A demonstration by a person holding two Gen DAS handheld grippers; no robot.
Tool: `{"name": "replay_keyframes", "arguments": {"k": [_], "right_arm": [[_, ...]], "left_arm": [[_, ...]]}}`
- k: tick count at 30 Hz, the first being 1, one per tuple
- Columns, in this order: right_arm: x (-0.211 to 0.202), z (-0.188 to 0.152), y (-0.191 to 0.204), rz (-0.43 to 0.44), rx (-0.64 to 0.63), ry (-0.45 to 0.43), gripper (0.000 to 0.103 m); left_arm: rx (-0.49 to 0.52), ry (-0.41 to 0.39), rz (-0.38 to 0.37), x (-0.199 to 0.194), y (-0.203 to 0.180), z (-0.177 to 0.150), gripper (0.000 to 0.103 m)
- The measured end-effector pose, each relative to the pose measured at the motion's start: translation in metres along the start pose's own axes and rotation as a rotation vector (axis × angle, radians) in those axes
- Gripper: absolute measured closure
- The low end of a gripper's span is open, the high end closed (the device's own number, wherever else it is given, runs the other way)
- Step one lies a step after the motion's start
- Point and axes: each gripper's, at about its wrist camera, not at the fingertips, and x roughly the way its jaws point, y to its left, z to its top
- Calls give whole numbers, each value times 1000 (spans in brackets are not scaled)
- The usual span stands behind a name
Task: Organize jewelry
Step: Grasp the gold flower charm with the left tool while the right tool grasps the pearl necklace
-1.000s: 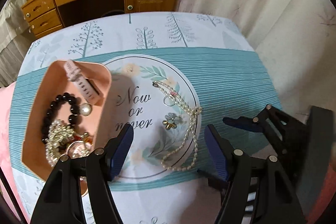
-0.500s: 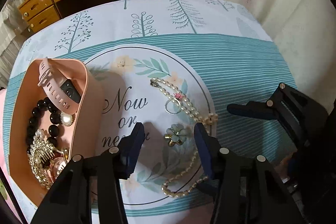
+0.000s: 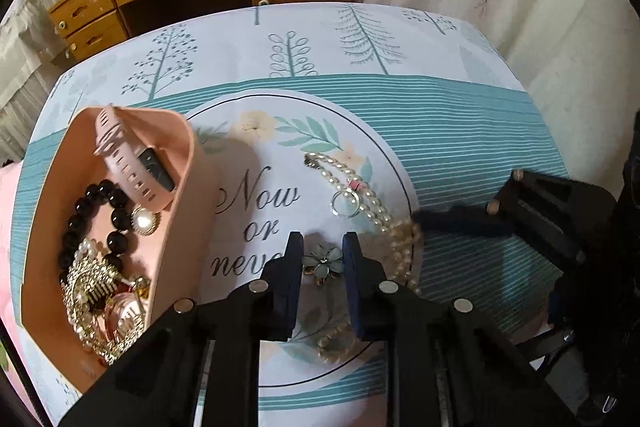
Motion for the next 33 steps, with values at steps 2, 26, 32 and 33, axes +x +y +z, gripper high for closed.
{"name": "replay_keyframes", "arguments": {"k": [2,26,32,33], "right_arm": [[-1,0,2,7,-6,-6,63],[-23,-21,9,-11,452,53,103],[-30,-20,20,-86,448,49,103],[-30,-16,21,-116,439,45,103]], "left_arm": [[-11,-6,3,-3,4,0,85],[-29,-37,21,-60,23,-31,85],[-18,-47,5,-74,28,-40,85],[-13,-49,3,-77,29,-41,85]]}}
